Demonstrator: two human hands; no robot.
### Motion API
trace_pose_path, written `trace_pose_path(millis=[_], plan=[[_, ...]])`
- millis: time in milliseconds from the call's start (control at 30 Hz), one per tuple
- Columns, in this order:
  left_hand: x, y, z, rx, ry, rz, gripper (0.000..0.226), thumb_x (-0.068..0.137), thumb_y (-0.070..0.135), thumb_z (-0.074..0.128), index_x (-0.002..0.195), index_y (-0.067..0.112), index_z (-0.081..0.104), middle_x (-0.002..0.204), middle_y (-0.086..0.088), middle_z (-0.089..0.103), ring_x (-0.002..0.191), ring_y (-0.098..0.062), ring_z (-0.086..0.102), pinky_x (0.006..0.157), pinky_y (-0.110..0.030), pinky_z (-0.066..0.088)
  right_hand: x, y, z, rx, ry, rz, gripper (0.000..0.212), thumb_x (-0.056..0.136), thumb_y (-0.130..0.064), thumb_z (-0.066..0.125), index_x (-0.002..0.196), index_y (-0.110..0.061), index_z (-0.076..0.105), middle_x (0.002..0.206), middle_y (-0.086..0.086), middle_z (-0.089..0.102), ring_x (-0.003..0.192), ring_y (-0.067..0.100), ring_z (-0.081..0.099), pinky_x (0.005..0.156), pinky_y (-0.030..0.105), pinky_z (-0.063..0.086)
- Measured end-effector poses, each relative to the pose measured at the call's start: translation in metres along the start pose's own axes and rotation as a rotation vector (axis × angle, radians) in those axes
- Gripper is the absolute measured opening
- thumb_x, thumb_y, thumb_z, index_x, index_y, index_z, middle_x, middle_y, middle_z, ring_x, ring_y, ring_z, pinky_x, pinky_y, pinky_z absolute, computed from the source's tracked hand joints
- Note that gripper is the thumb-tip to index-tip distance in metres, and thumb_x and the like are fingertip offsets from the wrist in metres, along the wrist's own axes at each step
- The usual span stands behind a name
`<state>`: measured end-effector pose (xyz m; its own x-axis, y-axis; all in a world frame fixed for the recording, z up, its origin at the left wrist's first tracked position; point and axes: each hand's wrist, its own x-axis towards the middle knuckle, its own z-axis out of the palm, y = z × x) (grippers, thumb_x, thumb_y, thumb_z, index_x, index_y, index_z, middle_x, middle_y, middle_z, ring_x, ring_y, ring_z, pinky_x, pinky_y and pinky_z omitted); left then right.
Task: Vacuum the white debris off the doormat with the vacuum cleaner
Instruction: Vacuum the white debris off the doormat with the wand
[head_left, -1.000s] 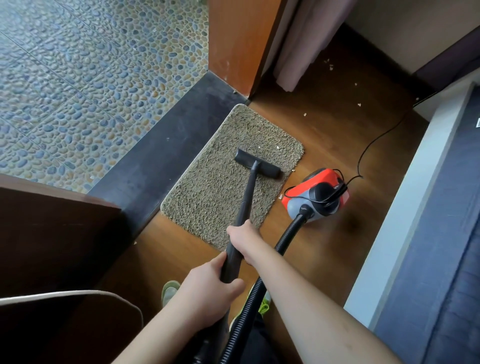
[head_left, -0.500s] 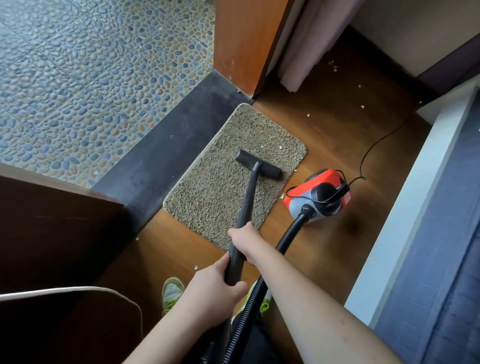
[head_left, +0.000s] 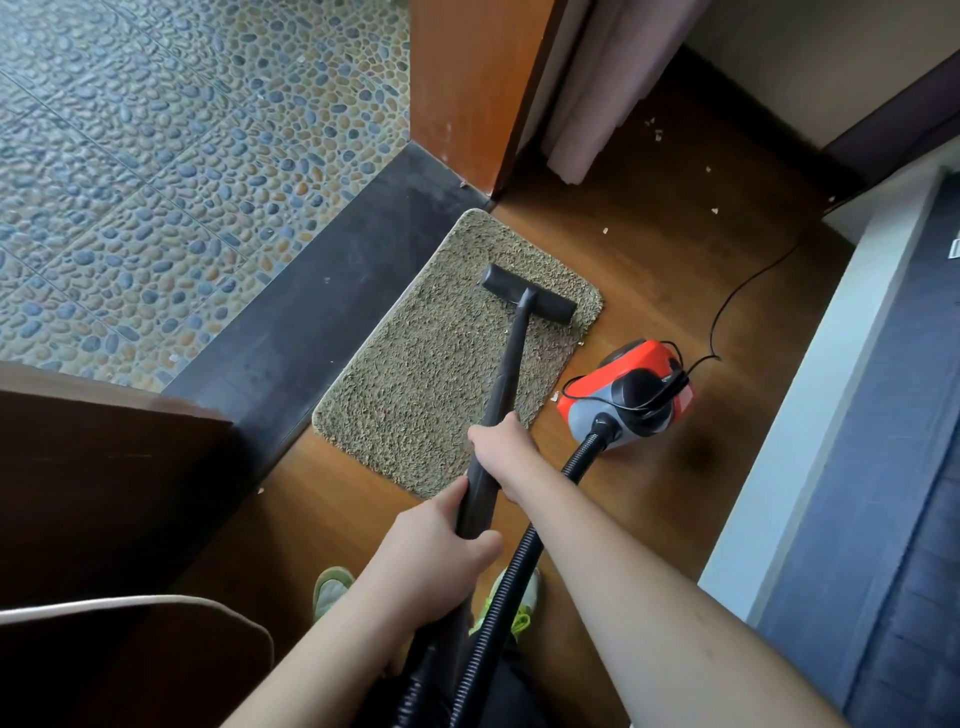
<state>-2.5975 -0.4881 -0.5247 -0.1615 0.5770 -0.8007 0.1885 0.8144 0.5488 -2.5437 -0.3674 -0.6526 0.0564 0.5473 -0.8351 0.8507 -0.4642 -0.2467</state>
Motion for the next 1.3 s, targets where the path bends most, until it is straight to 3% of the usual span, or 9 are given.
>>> trace_pose_path(millis=[233,300,367,467,567,667,800,1033,1300], plan=[[0.044,0.029,-0.001,-0.036,-0.036,-0.020,0.028,0.081,0.026,0.058,0.106,0.029,0.046,0.081,-0.013,0.072,0.060,-0.032,0.070,0.059,-0.043,0.061,0.031,-0.020,-0.022,0.105,0.013,0.042,0.052,0.089,-0.023,0.058,0.137,-0.008,0.044,0.125,0.015,0.058,0.106,0.034,0.060,0.081,0.036,0.054],[0.051,0.037,-0.001,-0.057,-0.053,-0.031,0.036,0.082,0.025,0.058,0.117,0.028,0.050,0.082,-0.014,0.071,0.057,-0.032,0.070,0.055,-0.041,0.061,0.038,-0.023,-0.028,0.114,0.015,0.050,0.051,0.089,-0.022,0.057,0.136,-0.008,0.043,0.127,0.015,0.057,0.108,0.034,0.059,0.067,0.031,0.050],[0.057,0.042,-0.001,-0.050,-0.044,-0.024,0.029,0.082,0.025,0.059,0.108,0.028,0.048,0.083,-0.014,0.072,0.057,-0.032,0.070,0.056,-0.041,0.061,0.045,-0.026,-0.034,0.098,0.013,0.056,0.051,0.090,-0.021,0.055,0.137,-0.009,0.042,0.129,0.014,0.056,0.109,0.033,0.059,0.059,0.027,0.042],[0.061,0.049,0.000,-0.041,-0.043,-0.027,0.027,0.081,0.026,0.059,0.102,0.029,0.042,0.084,-0.015,0.071,0.057,-0.033,0.070,0.056,-0.044,0.060,0.052,-0.028,-0.040,0.091,0.004,0.067,0.051,0.090,-0.020,0.054,0.139,-0.009,0.041,0.131,0.014,0.056,0.109,0.033,0.059,0.068,0.031,0.043],[0.063,0.055,0.000,-0.049,-0.066,-0.048,0.043,0.083,0.025,0.059,0.124,0.031,0.047,0.086,-0.012,0.070,0.056,-0.032,0.071,0.053,-0.039,0.060,0.054,-0.028,-0.044,0.102,-0.006,0.060,0.055,0.090,-0.021,0.054,0.142,-0.009,0.039,0.129,0.013,0.056,0.107,0.032,0.059,0.071,0.031,0.043],[0.067,0.061,-0.001,0.034,-0.049,-0.019,0.035,0.083,0.027,0.059,0.116,0.031,0.049,0.084,-0.009,0.071,0.063,-0.030,0.071,0.062,-0.041,0.061,0.058,-0.028,-0.047,0.165,-0.014,0.042,0.052,0.090,-0.022,0.054,0.139,-0.009,0.043,0.123,0.013,0.058,0.101,0.031,0.060,0.070,0.030,0.044],[0.070,0.072,-0.002,0.093,-0.032,0.011,0.033,0.081,0.030,0.061,0.112,0.028,0.051,0.084,-0.008,0.070,0.073,-0.029,0.070,0.072,-0.044,0.060,0.062,-0.031,-0.058,0.222,-0.035,0.037,0.045,0.090,-0.021,0.053,0.133,-0.008,0.048,0.115,0.014,0.061,0.090,0.029,0.059,0.054,0.026,0.037],[0.075,0.085,0.000,0.094,-0.033,0.038,0.040,0.082,0.028,0.061,0.122,0.023,0.055,0.080,-0.008,0.070,0.074,-0.029,0.070,0.073,-0.043,0.060,0.068,-0.036,-0.076,0.241,-0.002,0.029,0.045,0.087,-0.020,0.053,0.129,-0.005,0.049,0.119,0.018,0.061,0.098,0.033,0.062,0.068,0.032,0.045],[0.087,0.082,0.009,0.078,-0.020,0.027,0.027,0.081,0.030,0.061,0.106,0.027,0.051,0.088,-0.009,0.069,0.076,-0.031,0.070,0.073,-0.045,0.060,0.065,-0.038,-0.075,0.227,-0.049,0.036,0.043,0.088,-0.020,0.053,0.129,-0.005,0.051,0.111,0.015,0.062,0.085,0.029,0.059,0.059,0.028,0.044]])
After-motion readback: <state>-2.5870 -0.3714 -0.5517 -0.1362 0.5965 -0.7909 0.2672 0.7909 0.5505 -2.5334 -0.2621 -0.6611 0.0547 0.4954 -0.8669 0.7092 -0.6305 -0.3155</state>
